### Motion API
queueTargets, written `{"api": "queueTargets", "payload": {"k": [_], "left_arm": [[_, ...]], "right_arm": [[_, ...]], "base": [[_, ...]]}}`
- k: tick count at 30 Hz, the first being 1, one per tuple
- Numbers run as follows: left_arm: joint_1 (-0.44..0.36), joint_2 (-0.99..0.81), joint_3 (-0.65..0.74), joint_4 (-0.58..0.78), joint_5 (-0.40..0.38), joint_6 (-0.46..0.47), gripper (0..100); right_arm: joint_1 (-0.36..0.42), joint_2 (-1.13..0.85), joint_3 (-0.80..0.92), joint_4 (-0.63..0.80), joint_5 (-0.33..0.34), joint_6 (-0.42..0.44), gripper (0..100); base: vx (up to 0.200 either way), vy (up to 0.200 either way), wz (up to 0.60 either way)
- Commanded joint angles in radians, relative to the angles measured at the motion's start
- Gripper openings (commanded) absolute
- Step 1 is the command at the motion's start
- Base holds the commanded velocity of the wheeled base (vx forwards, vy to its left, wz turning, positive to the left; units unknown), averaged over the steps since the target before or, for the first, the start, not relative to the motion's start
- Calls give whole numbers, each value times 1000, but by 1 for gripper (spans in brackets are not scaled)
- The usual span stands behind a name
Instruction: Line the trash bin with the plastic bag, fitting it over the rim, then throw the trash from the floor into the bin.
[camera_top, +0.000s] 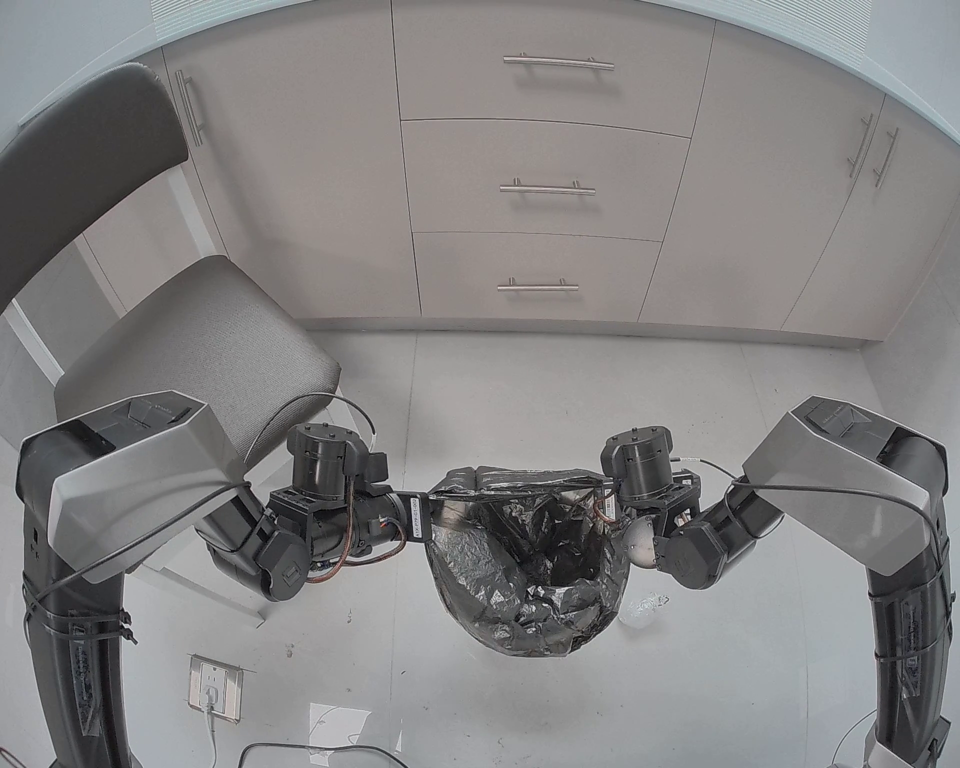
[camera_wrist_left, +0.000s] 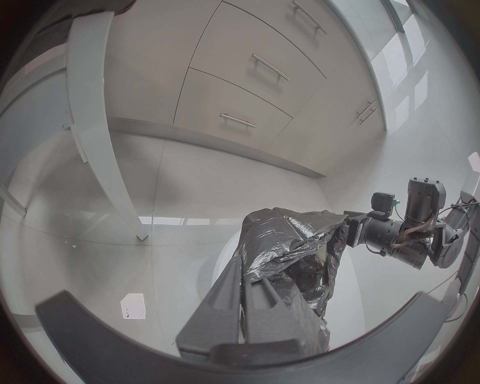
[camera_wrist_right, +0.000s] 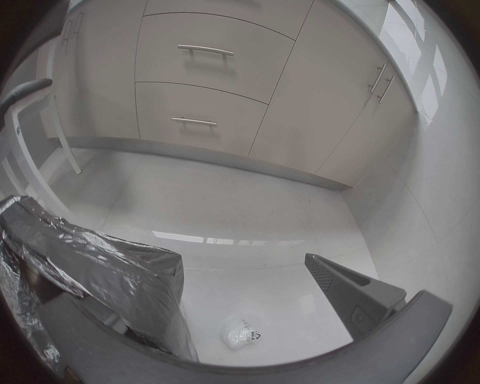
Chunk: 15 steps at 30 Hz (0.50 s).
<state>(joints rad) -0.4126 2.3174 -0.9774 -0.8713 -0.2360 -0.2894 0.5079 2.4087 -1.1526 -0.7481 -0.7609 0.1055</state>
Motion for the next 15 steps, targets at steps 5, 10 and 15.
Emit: {"api": "queueTargets", "payload": {"k": [5, 10, 15], "left_arm": [[0, 8, 13, 2, 0, -1, 0], [1, 14, 31, 2, 0, 1, 0], [8, 42, 33, 0, 0, 16, 0]], "right_arm": [[-11, 10, -59, 1, 2, -7, 100], [-9, 23, -105, 9, 11, -20, 100], [-9, 76, -148, 0, 35, -18, 100]], "base": [[0, 0, 0], [0, 0, 0], [0, 0, 0]]}}
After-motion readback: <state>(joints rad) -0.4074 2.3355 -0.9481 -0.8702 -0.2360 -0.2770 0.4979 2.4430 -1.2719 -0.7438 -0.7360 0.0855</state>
